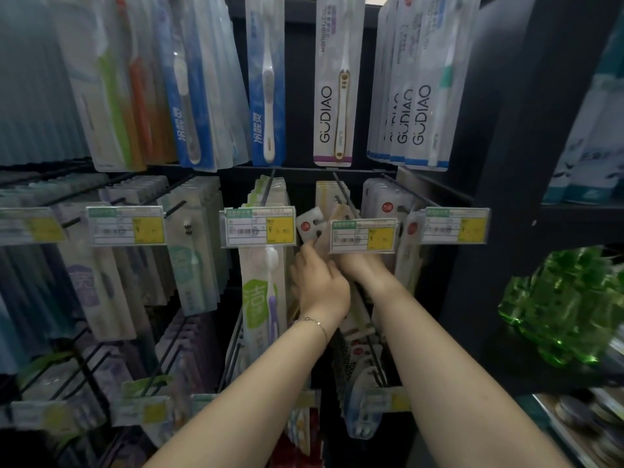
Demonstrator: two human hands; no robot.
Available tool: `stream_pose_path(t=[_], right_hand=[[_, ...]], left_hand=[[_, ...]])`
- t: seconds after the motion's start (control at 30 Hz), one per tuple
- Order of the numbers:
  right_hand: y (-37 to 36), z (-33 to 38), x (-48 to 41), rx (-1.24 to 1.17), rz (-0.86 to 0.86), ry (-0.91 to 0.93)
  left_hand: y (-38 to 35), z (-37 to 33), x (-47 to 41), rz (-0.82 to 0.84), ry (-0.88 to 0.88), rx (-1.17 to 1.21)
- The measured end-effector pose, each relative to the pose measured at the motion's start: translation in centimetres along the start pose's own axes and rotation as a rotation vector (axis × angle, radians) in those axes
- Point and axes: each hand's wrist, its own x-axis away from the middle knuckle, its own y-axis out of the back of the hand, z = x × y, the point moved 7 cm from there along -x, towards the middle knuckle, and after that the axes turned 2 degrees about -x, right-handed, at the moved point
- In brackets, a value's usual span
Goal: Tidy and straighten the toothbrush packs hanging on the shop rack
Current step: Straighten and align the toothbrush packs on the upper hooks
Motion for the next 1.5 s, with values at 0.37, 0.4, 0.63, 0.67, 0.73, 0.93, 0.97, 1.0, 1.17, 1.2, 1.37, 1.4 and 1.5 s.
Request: stream_pose_path(t=[0.37,0.4,0.63,0.67,0.73,0.93,0.97,1.0,1.17,1.2,1.37,1.4,1.5], right_hand=[[1.8,-3.0,6.1,-0.036,-0.372,0.138],[1.9,-3.3,6.8,-0.047,-0.391,0.153],[3.3,-5.3,10.6,-0.272,-0.457,0.302],[3.7,-5.6,11.0,-0.31,-0.466,0.309],[4.7,-5.9,11.4,-0.418,-0.458,0.3],[7.7,-6.8,10.5,-0.533,-0.442,0.248],[8.1,-6.8,10.1,-0.539,-0.448,0.231],[8.4,-6.9,9.7,-0.54,-0.459,0.214],[9.8,-6.7,8.5,-0.515,-0.523,0.171],[9.8,-6.7,8.5,-0.495,-0.537,0.166],[9.7,-6.6,9.4,-0.433,-0.654,0.137],[9.6,-6.4,9.6,-0.41,-0.662,0.148],[8.7,-7.0,9.8,-0.399,-0.634,0.175]], left_hand=[[-0.1,0.4,1.4,-0.004,-0.012,-0.014],[0.1,0.3,1.7,-0.013,-0.023,-0.001],[1.5,-0.6,3.0,-0.061,-0.132,0.027],[1.7,-0.9,3.3,-0.078,-0.171,0.012],[1.7,-1.4,3.8,-0.101,-0.259,-0.012],[-0.5,-2.9,5.1,0.067,-0.288,0.072],[-1.2,-3.0,5.1,0.121,-0.262,0.094],[-1.9,-3.0,5.1,0.172,-0.24,0.117],[-4.2,-3.8,5.0,0.346,-0.22,0.114],[-4.3,-4.0,5.1,0.351,-0.233,0.105],[-4.5,-4.8,5.0,0.319,-0.252,0.093],[-4.5,-4.8,4.9,0.309,-0.258,0.082],[-4.5,-4.8,4.8,0.279,-0.284,0.039]])
